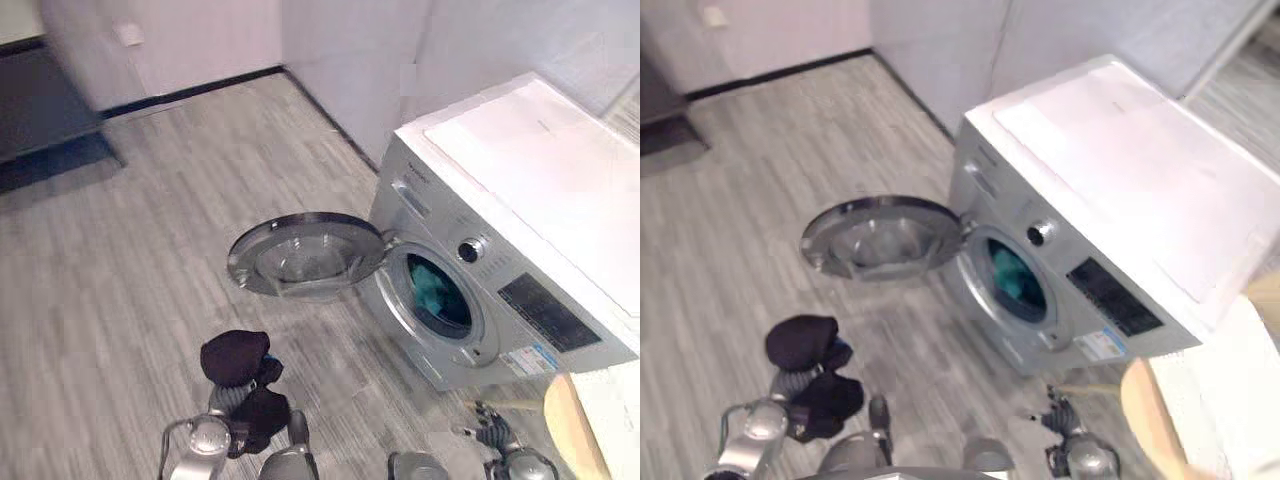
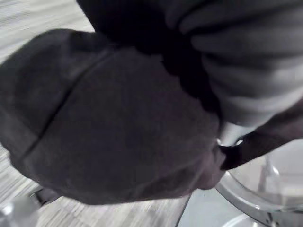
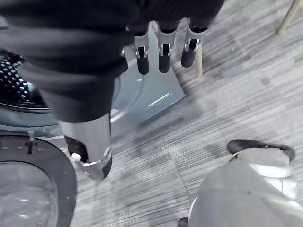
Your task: Grab the laundry basket,head to the washer,open it,put in the laundry and shut it.
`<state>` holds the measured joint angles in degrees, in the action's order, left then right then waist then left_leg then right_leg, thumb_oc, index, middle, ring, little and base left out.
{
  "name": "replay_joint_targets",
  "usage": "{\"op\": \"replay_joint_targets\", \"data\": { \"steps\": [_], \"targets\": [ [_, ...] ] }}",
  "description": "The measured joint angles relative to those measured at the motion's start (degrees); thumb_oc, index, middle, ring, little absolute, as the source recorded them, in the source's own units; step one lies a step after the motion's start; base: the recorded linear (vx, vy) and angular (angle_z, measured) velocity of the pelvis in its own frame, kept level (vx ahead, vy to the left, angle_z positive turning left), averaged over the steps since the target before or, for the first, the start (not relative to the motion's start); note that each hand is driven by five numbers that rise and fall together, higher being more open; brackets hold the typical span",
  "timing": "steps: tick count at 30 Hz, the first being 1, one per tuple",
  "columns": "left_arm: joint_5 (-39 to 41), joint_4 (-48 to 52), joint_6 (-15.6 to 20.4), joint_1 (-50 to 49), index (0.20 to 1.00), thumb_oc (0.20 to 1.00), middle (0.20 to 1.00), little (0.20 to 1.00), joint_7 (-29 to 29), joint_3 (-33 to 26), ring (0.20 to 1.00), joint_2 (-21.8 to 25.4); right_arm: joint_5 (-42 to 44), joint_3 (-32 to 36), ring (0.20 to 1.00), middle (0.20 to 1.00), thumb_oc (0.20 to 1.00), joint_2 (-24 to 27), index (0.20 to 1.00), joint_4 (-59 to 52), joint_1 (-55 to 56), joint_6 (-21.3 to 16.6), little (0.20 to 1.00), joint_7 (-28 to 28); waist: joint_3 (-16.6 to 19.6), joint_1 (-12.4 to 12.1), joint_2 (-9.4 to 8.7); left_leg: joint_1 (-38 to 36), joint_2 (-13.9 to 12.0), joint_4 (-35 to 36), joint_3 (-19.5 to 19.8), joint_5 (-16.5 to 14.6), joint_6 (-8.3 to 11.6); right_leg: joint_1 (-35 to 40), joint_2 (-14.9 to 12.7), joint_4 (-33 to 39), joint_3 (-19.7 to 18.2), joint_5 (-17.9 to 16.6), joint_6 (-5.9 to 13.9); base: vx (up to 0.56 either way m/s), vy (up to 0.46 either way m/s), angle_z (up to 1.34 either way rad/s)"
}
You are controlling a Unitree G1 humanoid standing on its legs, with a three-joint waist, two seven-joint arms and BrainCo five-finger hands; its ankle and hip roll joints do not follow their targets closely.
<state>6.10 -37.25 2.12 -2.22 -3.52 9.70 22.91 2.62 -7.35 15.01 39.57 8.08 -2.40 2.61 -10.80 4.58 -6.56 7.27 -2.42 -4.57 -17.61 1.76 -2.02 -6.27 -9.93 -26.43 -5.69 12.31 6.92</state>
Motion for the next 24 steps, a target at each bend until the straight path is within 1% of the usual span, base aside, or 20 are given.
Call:
{"op": "replay_joint_targets", "data": {
  "steps": [1, 3, 4, 6, 7, 8, 9, 10, 11, 12, 13, 14, 15, 16, 17, 18, 19, 20, 22, 24],
  "targets": [
    [0.0, 1.01, 0.09, 0.35, 0.2, 0.2, 0.2, 0.2, -0.05, -0.11, 0.2, 0.66, 0.01, -0.04, 1.0, 1.0, 1.0, -0.35, 1.0, -0.82, -0.85, -0.14, 1.0, -0.04, -0.18, -0.49, 0.35, -1.67, 0.01, 1.28, -2.05, -0.89, -1.02, -2.37, -0.82, -3.4, 2.37, -0.24, 0.51, 0.15, 0.2, -1.46],
    [-0.03, 1.53, 0.3, 2.21, 0.2, 0.2, 0.2, 0.2, 0.02, 0.08, 0.2, 1.42, 0.01, -0.12, 1.0, 1.0, 1.0, -0.56, 1.0, -0.73, -1.79, -0.3, 1.0, 0.02, -0.33, 1.06, 0.71, -3.33, 0.9, 2.08, -2.64, -1.29, -1.6, -3.54, -2.31, -3.16, 6.07, -0.43, 0.8, 0.2, 0.164, -0.75],
    [0.0, 2.4, 0.32, 2.32, 0.2, 0.2, 0.2, 0.2, -0.14, 0.21, 0.2, 1.45, 0.02, -0.18, 1.0, 1.0, 1.0, -0.55, 1.0, -0.77, -2.62, -0.24, 1.0, 0.0, -0.59, 1.49, 1.12, -5.8, 1.08, 4.4, -5.12, -1.66, -2.11, -3.75, -3.31, -1.91, 10.34, -0.45, 0.78, 0.19, 0.109, -0.86],
    [0.08, 3.47, 0.49, 1.09, 0.2, 0.2, 0.2, 0.2, -0.17, -0.27, 0.2, 1.82, -0.01, -0.94, 1.0, 1.0, 1.0, -0.52, 1.0, -0.93, -4.67, -0.26, 1.0, -0.07, -0.81, 0.67, 1.71, -9.72, 1.17, 7.65, -12.03, -2.5, -1.02, -5.95, -5.43, 0.36, 20.19, -0.62, 0.39, 0.12, 0.019, -1.75],
    [0.41, 3.66, 0.46, -0.37, 0.2, 0.2, 0.2, 0.2, -0.21, -0.7, 0.2, 1.54, -0.04, -1.74, 1.0, 1.0, 1.0, -0.42, 1.0, -1.28, -5.78, -0.43, 1.0, 0.02, -0.62, 0.77, 1.54, -11.41, 0.58, 7.53, -17.73, -3.78, 0.89, -7.44, -6.43, 2.04, 28.82, -0.67, 0.33, 0.09, -0.026, -2.13],
    [0.42, 3.61, 0.45, -1.29, 0.2, 0.2, 0.2, 0.2, -0.23, -1.04, 0.2, 1.62, -0.05, -2.45, 1.0, 1.0, 1.0, -0.52, 1.0, -1.58, -5.75, -0.4, 1.0, 0.01, -0.39, 0.58, 1.66, -11.83, 0.27, 7.03, -19.92, -4.37, 1.67, -8.54, -6.57, 2.18, 32.97, -0.7, 0.3, 0.1, -0.089, -1.76],
    [0.43, 3.6, 0.41, -2.16, 0.2, 0.2, 0.2, 0.2, -0.23, -1.13, 0.2, 1.72, -0.05, -2.66, 1.0, 1.0, 1.0, -0.52, 1.0, -2.06, -5.44, -0.34, 1.0, -0.04, 0.22, 0.24, 0.93, -11.93, -0.01, 6.22, -21.54, -4.78, 2.22, -8.66, -6.82, 2.39, 36.38, -0.88, 0.01, 0.06, -0.146, -1.08],
    [0.43, 3.54, 0.36, -2.15, 0.2, 0.2, 0.2, 0.2, -0.06, -0.88, 0.2, 1.52, -0.05, -2.56, 1.0, 1.0, 1.0, -0.39, 1.0, -2.11, -4.49, -0.25, 1.0, -0.01, 0.26, 0.26, 0.83, -12.09, -0.1, 5.51, -21.43, -4.8, 2.22, -8.52, -6.83, 3.24, 37.37, -1.59, -0.85, 0.1, -0.237, -0.64],
    [0.37, 3.66, 0.39, -1.54, 0.2, 0.2, 0.2, 0.2, -0.01, -0.48, 0.2, -0.15, -0.06, -2.14, 1.0, 1.0, 1.0, 0.3, 1.0, -1.98, -2.68, 0.11, 1.0, -0.09, 0.7, 0.92, 0.46, -12.44, -1.13, 3.88, -20.03, -5.07, 2.66, -7.12, -5.01, 5.35, 37.22, -4.18, -2.03, 0.11, -0.36, -0.22],
    [0.35, 3.59, 0.39, -1.35, 0.2, 0.2, 0.2, 0.2, 0.03, -0.41, 0.2, -0.8, -0.05, -1.95, 1.0, 1.0, 1.0, 0.24, 1.0, -1.99, -2.04, 0.11, 1.0, -0.06, 0.72, 1.83, 0.51, -12.23, -2.54, 2.15, -18.82, -5.16, 2.8, -6.17, -2.63, 6.87, 34.68, -4.47, -2.49, 0.08, -0.288, 0.09],
    [0.34, 3.51, 0.35, -1.4, 0.2, 0.2, 0.2, 0.2, 0.41, 0.13, 0.2, -1.15, -0.02, -1.9, 1.0, 1.0, 1.0, 0.21, 1.0, -1.93, -0.51, 0.07, 1.0, -0.01, 0.84, 2.82, 0.32, -12.24, -3.33, 0.19, -17.79, -5.04, 2.83, -5.38, -0.67, 8.5, 32.6, -5.38, -4.24, 0.08, -0.226, 0.15],
    [0.33, 3.52, 0.38, -1.98, 0.2, 0.2, 0.2, 0.2, 1.06, 0.57, 0.2, -1.62, 0.07, -1.43, 1.0, 1.0, 1.0, 0.34, 1.0, -1.51, -0.04, -0.15, 1.0, -0.11, 1.35, 2.46, 0.03, -11.8, -5.12, -3.43, -18.13, -5.26, 2.91, -4.36, 0.9, 9.39, 30.72, -4.64, -6.16, 0.07, -0.053, -0.11],
    [0.33, 3.45, 0.38, -2.55, 0.2, 0.2, 0.2, 0.2, 1.26, 1.09, 0.2, -1.58, 0.09, -0.57, 1.0, 1.0, 1.0, -0.08, 1.0, -0.94, 0.63, -0.14, 1.0, -0.03, 1.53, 2.33, 0.29, -11.1, -6.4, -6.8, -18.98, -5.37, 2.87, -3.83, 2.03, 10.82, 29.42, -4.31, -6.73, 0.12, -0.032, -0.83],
    [0.34, 3.5, 0.29, -3.96, 0.2, 0.2, 0.2, 0.2, 1.53, 1.24, 0.2, -2.03, 0.14, -0.44, 1.0, 1.0, 1.0, 0.78, 1.0, -1.38, 0.68, -0.1, 1.0, 0.02, 2.35, 1.3, 0.79, -9.45, -9.6, -14.07, -16.8, -5.29, 2.74, -2.02, 4.69, 13.97, 27.4, -4.38, -7.58, 0.09, 0.0, -1.13],
    [0.34, 3.45, 0.29, -4.48, 0.2, 0.2, 0.2, 0.2, 1.54, 1.5, 0.2, -2.2, 0.15, -0.42, 1.0, 1.0, 1.0, 1.44, 1.0, -1.44, 0.24, -0.14, 1.0, 0.12, 2.35, 1.13, 1.17, -7.7, -10.84, -18.62, -13.31, -5.44, 2.91, -1.27, 6.03, 15.2, 25.05, -5.6, -9.56, 0.07, 0.035, -1.27],
    [0.34, 3.35, 0.27, -4.83, 0.2, 0.2, 0.2, 0.2, 1.55, 1.89, 0.2, -2.99, 0.18, -0.42, 1.0, 1.0, 1.0, 2.72, 1.0, -1.57, -0.15, -0.24, 1.0, 0.16, 2.38, 1.27, 2.23, -5.94, -10.97, -21.24, -8.16, -6.89, 4.54, -0.87, 7.18, 15.99, 22.91, -6.91, -10.29, 0.09, 0.094, -1.16],
    [0.34, 3.46, 0.29, -4.81, 0.2, 0.2, 0.2, 0.2, 1.55, 2.04, 0.2, -4.75, 0.2, -0.39, 1.0, 1.0, 1.0, 4.69, 1.0, -1.8, -0.54, -0.19, 1.0, 0.24, 2.49, 1.49, 3.52, -4.19, -9.46, -18.22, -2.0, -8.76, 7.24, -0.31, 8.57, 17.86, 20.37, -7.84, -10.45, 0.09, 0.093, -1.08],
    [0.34, 3.63, 0.36, -4.46, 0.2, 0.2, 0.2, 0.2, 1.53, 2.18, 0.2, -5.31, 0.2, -0.29, 1.0, 1.0, 1.0, 5.28, 1.0, -1.75, -0.61, -0.08, 1.0, 0.27, 2.45, 1.42, 3.79, -3.49, -7.83, -14.4, 1.23, -9.19, 7.92, 0.21, 8.82, 19.02, 18.91, -8.76, -11.0, 0.02, 0.09, -1.0],
    [0.35, 3.62, 0.56, -3.99, 0.2, 0.2, 0.2, 0.2, 1.48, 2.31, 0.2, -5.53, 0.21, -0.45, 1.0, 1.0, 1.0, 5.45, 1.0, -1.6, -0.72, 0.05, 1.0, 0.22, 2.28, 1.36, 3.54, -2.73, -6.57, -7.61, 3.92, -8.62, 8.13, 1.12, 9.14, 20.22, 18.11, -10.13, -11.43, -0.02, 0.09, -0.75],
    [0.41, 3.69, 1.03, -2.44, 0.2, 0.2, 0.2, 0.2, 1.02, 2.36, 0.2, -5.54, 0.26, -0.57, 1.0, 1.0, 1.0, 5.36, 1.0, -0.53, -0.63, 0.0, 1.0, 0.41, 1.88, 1.36, 3.46, 0.72, -6.62, -2.54, 7.1, -5.68, 9.05, 1.97, 10.36, 20.97, 16.54, -10.09, -11.38, 0.03, 0.105, -0.65]
  ]
}}
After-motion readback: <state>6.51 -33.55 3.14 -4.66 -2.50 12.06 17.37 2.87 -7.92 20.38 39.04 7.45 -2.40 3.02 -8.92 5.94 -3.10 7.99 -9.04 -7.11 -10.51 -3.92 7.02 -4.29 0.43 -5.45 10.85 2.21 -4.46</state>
